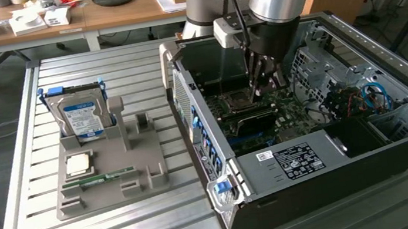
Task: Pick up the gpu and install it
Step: 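Press down on the gpu until it lock into place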
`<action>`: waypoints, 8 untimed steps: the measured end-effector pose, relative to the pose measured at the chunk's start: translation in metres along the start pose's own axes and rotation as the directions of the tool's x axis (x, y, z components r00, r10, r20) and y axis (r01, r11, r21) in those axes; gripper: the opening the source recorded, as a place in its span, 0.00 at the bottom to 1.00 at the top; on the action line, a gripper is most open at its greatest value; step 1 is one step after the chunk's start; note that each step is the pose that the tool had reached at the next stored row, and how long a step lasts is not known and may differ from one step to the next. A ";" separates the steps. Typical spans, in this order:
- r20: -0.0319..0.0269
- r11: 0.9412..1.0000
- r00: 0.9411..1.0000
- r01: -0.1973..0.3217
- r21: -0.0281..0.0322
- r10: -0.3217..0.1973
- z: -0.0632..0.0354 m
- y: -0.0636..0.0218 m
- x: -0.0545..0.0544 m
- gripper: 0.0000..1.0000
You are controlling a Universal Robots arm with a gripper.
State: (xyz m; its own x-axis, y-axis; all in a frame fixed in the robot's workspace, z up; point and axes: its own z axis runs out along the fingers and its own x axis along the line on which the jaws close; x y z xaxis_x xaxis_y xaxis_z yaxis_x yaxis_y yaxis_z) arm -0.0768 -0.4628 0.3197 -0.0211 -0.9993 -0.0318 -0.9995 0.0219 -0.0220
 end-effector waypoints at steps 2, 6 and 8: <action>0.000 1.000 1.000 0.000 0.000 0.000 0.0002 0.0001 0.000 0.11; 0.000 1.000 1.000 0.000 0.000 0.000 0.0003 0.0012 -0.004 0.11; 0.000 1.000 1.000 0.000 0.000 0.000 0.0009 0.0020 -0.005 0.11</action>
State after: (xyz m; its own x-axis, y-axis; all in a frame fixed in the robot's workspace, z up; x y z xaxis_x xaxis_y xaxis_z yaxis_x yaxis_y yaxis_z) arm -0.0787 -0.4576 0.3190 -0.0213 -0.9993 -0.0319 -0.9995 0.0220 -0.0223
